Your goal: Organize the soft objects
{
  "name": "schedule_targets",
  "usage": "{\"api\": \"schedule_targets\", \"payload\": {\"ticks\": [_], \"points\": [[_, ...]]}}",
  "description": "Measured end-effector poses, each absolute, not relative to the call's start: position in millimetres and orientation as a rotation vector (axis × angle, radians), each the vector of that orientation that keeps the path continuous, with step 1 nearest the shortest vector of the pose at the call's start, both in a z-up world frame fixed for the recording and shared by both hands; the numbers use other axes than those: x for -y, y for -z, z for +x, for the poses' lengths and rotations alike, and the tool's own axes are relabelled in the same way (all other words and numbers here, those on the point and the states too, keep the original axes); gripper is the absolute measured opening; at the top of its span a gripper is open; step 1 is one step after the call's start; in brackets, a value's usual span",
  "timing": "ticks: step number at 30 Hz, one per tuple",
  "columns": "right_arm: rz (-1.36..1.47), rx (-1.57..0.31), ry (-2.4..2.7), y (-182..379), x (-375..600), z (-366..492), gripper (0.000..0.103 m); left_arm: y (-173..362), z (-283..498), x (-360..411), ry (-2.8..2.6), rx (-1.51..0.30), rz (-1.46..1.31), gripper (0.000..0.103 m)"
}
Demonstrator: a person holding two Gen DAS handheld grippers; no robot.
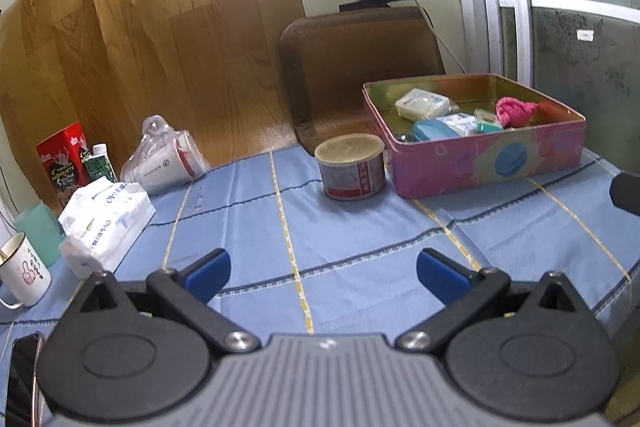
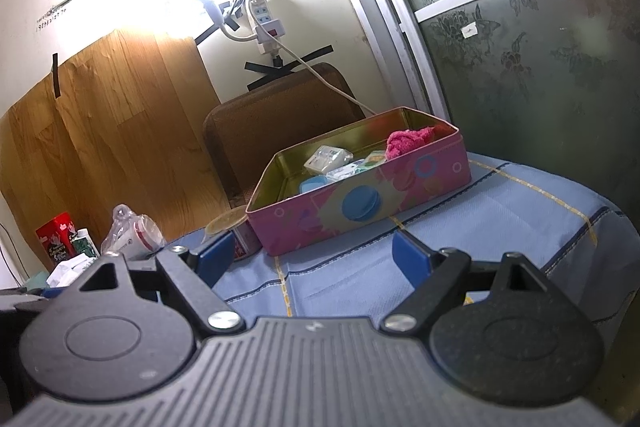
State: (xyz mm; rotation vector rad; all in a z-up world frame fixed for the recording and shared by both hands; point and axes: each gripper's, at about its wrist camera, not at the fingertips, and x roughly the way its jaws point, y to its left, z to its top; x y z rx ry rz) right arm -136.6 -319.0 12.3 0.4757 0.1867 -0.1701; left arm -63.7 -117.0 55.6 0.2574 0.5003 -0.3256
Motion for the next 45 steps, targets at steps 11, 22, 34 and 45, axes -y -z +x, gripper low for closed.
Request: {"api": "schedule_targets", "payload": {"ticks": [11, 22, 34, 45], "points": [[0.482, -0.21, 0.167, -5.9, 319.7, -131.2, 0.088, -39.4, -50.4, 118.8, 0.357, -0.609, 0.249, 0.103], [0.495, -0.24, 0.16, 1.5, 322.8, -123.2, 0.088, -28.5, -43.6, 124.7, 0.353, -0.657, 0.258, 0.103], [0.507, -0.26, 0.15, 6.9, 326.4, -117.9, 0.088, -22.6, -37.6, 130.1, 0.35, -0.684, 0.266, 0.103], [0.51, -0.261, 0.149, 7.8, 326.5, -117.5, 0.088, -23.2, -39.2, 130.3, 0.345, -0.674, 0.265, 0.103]]}}
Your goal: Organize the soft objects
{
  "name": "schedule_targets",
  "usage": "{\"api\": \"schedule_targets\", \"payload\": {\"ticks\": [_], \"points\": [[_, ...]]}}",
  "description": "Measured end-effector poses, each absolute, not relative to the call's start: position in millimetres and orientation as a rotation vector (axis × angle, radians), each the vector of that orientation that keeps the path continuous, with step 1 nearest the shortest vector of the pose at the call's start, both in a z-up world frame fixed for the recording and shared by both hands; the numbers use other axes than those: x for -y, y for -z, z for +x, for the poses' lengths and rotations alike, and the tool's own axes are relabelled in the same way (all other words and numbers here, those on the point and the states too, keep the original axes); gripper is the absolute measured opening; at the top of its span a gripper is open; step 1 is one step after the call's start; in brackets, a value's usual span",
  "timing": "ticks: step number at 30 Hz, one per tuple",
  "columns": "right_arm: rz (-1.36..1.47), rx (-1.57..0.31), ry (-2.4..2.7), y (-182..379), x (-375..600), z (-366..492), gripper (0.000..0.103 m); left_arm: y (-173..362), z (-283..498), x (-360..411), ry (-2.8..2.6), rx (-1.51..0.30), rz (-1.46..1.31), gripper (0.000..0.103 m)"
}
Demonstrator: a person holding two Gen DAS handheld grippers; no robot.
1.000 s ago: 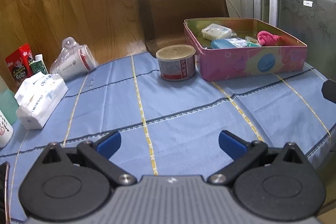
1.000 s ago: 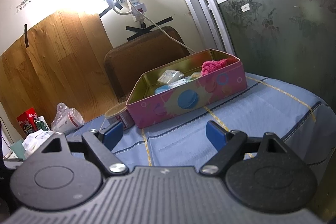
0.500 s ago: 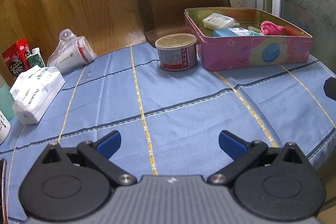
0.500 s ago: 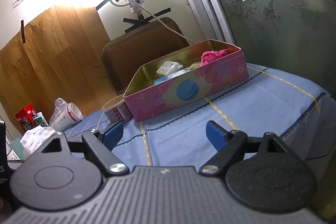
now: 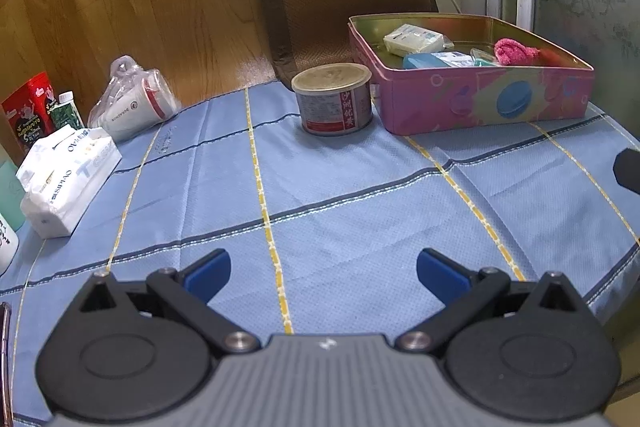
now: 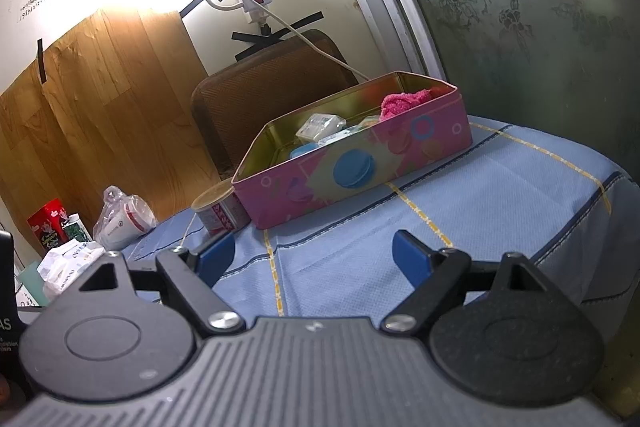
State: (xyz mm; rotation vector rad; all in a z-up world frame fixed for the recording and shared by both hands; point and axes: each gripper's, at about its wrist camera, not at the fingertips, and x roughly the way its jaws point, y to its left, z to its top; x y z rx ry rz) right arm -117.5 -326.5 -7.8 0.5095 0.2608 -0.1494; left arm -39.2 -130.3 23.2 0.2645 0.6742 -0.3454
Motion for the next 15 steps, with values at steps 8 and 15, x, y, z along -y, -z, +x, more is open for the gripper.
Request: {"api": "schedule_targets", "payload": {"ticks": [8, 15], "points": [[0.51, -0.256, 0.15, 8.9, 326.9, -117.7, 0.088, -27.1, -38.8, 127.6, 0.325, -0.657, 0.254, 0.103], [0.507, -0.255, 0.148, 8.2, 327.1, -118.5, 0.088, -28.4, -36.4, 123.9, 0.309, -0.662, 0.235, 0.103]]}}
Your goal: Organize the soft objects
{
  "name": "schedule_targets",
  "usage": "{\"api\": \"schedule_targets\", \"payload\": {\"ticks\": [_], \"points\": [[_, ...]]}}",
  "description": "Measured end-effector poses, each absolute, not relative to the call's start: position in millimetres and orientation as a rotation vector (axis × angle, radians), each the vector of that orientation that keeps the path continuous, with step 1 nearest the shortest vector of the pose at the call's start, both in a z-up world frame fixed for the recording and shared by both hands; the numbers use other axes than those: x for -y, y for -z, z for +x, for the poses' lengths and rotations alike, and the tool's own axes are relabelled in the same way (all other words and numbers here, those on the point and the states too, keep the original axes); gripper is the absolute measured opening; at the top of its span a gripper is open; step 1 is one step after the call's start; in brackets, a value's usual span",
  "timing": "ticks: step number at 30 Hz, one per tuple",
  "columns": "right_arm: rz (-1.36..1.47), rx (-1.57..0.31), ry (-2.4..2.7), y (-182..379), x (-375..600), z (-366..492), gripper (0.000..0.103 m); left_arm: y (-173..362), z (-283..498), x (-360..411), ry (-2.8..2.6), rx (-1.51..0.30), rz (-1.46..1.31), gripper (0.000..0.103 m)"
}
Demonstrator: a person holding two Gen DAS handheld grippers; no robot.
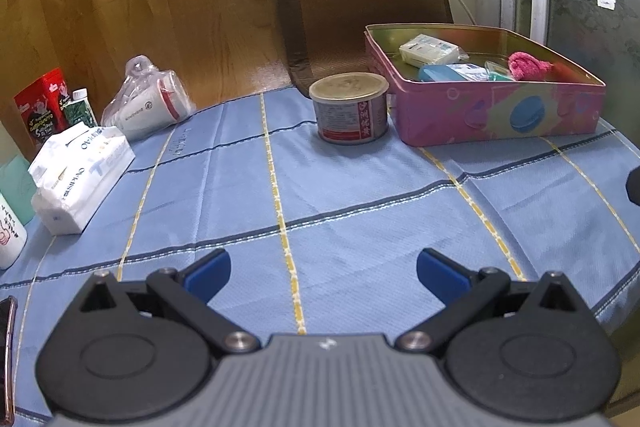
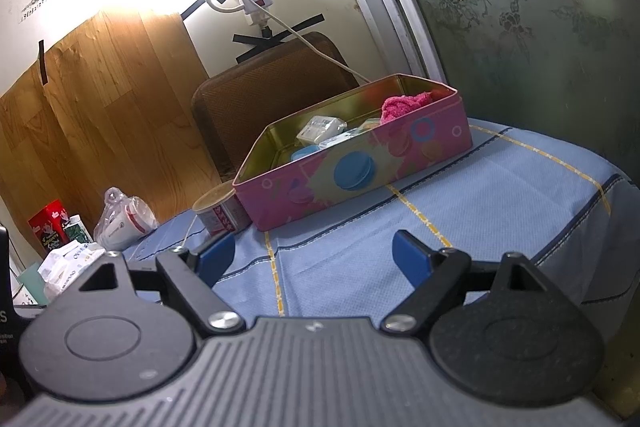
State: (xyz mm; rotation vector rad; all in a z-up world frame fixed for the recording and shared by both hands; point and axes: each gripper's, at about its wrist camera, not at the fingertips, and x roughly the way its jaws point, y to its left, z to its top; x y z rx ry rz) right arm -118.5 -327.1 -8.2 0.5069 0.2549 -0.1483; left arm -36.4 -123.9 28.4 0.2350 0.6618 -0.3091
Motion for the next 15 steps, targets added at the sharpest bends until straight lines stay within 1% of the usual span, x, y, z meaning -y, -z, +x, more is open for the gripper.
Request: {"api": "schedule_targets", "payload": {"ticks": [9, 15], "points": [[0.506, -0.255, 0.147, 7.4, 326.3, -118.6, 0.088, -29.3, -37.4, 125.6, 0.291, -0.652, 0.257, 0.103], [0.506, -0.259, 0.145, 7.4, 326.8, -118.1, 0.088, -27.4, -35.9, 125.4, 0.314, -0.682, 0.241, 0.103]]}}
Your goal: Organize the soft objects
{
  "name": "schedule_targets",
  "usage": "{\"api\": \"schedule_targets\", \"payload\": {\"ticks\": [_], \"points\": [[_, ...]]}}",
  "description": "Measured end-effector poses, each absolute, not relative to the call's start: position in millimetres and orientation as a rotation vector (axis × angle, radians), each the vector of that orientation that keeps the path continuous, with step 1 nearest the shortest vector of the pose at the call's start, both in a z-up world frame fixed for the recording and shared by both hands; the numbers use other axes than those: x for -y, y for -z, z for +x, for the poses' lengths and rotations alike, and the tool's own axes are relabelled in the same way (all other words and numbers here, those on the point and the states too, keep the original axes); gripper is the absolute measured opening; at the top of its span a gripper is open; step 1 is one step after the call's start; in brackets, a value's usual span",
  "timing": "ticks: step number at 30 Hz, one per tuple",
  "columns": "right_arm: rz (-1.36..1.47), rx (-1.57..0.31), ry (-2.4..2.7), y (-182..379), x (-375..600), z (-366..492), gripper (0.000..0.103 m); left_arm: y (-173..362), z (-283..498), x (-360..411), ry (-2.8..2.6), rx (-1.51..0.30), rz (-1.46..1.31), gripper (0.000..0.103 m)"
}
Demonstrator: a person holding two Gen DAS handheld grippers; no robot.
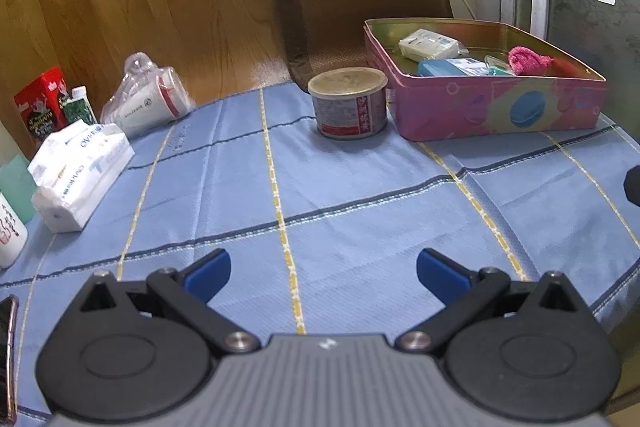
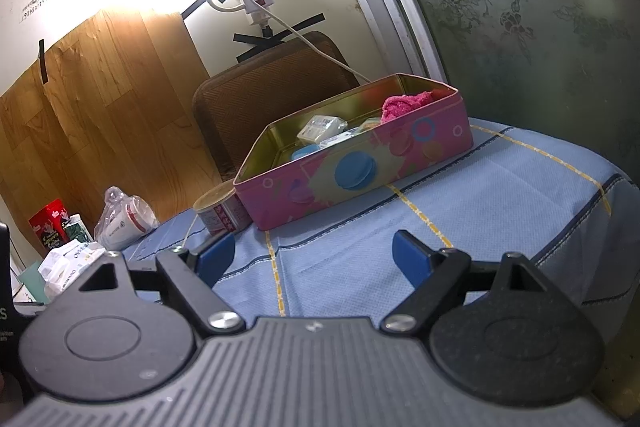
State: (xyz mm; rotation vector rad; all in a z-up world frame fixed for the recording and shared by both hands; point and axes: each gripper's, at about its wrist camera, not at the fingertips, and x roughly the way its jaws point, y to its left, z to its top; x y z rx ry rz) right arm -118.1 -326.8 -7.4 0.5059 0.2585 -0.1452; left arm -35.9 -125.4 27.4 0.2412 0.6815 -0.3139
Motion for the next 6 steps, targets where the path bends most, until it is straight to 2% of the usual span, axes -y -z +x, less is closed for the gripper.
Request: {"api": "schedule_targets", "payload": {"ticks": [6], "points": [[0.506, -0.261, 0.144, 7.8, 326.4, -117.7, 0.088, -29.6, -36.6, 121.4, 0.334, -0.677, 0.209, 0.103]]}}
